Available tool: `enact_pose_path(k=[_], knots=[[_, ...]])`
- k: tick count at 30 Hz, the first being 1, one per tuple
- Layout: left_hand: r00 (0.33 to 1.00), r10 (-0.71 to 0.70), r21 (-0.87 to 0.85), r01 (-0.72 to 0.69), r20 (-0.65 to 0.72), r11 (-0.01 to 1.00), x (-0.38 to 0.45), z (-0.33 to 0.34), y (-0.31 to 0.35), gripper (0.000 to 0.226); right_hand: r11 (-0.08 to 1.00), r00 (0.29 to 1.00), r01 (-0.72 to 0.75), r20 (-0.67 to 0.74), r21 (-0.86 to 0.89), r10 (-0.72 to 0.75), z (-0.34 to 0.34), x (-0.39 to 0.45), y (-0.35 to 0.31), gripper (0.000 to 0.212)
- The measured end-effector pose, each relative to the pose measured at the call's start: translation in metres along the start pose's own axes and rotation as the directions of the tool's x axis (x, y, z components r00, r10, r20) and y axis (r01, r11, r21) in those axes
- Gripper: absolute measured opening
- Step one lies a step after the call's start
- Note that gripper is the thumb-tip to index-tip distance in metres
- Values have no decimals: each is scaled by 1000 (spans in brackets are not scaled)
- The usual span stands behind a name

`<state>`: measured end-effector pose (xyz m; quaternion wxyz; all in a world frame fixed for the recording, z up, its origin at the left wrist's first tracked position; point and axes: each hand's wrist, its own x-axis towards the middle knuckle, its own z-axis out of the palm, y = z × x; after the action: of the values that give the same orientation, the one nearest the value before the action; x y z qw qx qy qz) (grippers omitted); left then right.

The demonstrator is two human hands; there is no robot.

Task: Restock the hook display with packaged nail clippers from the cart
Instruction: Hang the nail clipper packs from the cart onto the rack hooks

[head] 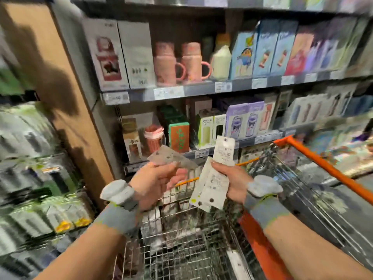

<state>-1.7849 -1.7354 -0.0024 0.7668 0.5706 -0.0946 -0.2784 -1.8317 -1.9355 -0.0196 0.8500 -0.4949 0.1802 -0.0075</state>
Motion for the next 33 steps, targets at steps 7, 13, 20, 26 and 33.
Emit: enact_pose_path(k=[7,13,20,26,33], knots=[[958,124,33,-137,258,990,-67,2,81,91,994,994,92,57,-51,-89,54,-41,-63,8],[958,244,73,-258,153,963,-123,10,128,47,977,966,208,163,-37,-199,109,-70,-94,7],[891,452,204,-436,-39,877,-168,-25,171,40,958,918,279,311,-67,-246,183,-100,-104,15],[865,495,320,-448,-79,835,-217,-89,211,53,942,866,336,392,4,-311,267,-124,-90,13],[859,503,326,-450,-96,832,-262,-155,248,41,939,836,336,436,76,-334,341,-137,-62,17]])
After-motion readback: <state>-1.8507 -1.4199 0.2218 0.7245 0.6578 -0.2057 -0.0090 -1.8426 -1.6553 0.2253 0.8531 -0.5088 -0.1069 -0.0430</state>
